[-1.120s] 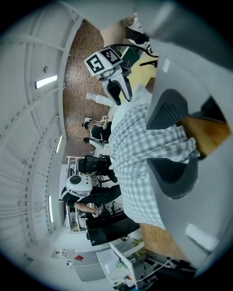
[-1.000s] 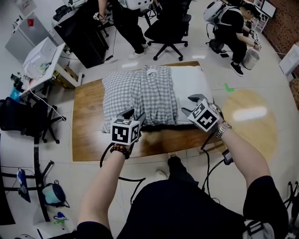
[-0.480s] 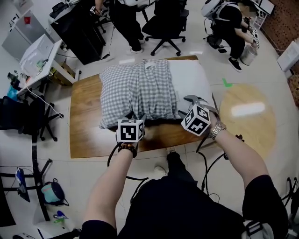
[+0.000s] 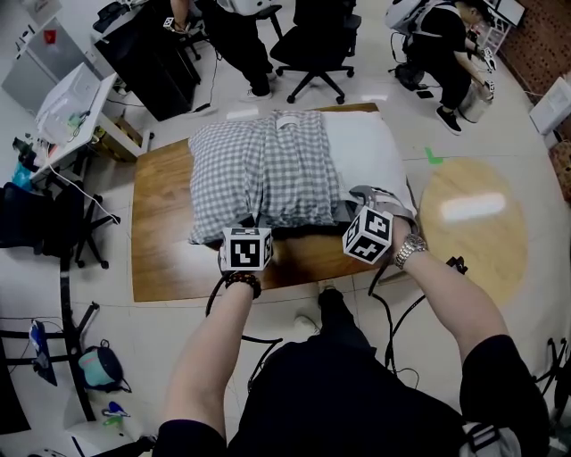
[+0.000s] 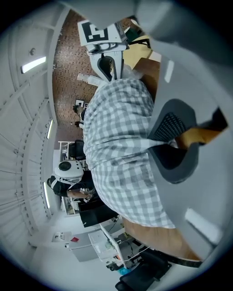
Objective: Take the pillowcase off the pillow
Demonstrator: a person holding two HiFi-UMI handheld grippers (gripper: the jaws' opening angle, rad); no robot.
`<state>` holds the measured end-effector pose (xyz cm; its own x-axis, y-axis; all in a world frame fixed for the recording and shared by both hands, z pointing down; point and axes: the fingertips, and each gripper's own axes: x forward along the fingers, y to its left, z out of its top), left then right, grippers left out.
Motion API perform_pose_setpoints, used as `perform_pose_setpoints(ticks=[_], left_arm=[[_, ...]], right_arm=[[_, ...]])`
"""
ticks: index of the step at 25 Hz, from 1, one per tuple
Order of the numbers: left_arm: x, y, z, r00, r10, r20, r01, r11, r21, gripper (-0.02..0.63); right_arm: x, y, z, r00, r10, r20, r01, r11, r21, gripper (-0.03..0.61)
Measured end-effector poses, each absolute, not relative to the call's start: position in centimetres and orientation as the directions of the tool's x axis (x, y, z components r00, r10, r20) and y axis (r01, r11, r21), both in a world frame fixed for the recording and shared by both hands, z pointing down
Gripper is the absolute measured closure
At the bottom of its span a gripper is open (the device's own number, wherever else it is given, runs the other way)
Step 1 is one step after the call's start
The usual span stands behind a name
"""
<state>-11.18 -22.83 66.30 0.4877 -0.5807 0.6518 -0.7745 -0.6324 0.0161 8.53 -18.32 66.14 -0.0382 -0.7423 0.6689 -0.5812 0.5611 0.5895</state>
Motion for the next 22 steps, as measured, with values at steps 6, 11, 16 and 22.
perform_pose_setpoints(ticks=[6, 11, 16, 22], left_arm=[[-12.8, -23.0, 65.9, 0.484, -0.596, 0.641, -0.799, -0.599, 0.046, 0.603], [-14.7, -22.9, 65.5, 0.481, -0.613, 0.627, -0.825, -0.557, 0.089, 0.604], [-16.2, -22.9, 64.9, 0.472, -0.629, 0.618, -0.845, -0.523, 0.114, 0.604], [-18.4, -24.0, 64.0, 0.462, -0.647, 0.606, -0.857, -0.502, 0.118, 0.604]], right_arm=[[9.5, -18.0, 65.4, -0.027, -0.764, 0.644, -0.587, 0.534, 0.609, 0.563], [10.0, -17.4, 64.6, -0.015, -0.774, 0.633, -0.587, 0.519, 0.621, 0.565], [11.0, -16.4, 63.8, -0.006, -0.778, 0.629, -0.601, 0.506, 0.62, 0.566], [12.0, -15.6, 63.4, 0.009, -0.762, 0.647, -0.624, 0.501, 0.599, 0.566]])
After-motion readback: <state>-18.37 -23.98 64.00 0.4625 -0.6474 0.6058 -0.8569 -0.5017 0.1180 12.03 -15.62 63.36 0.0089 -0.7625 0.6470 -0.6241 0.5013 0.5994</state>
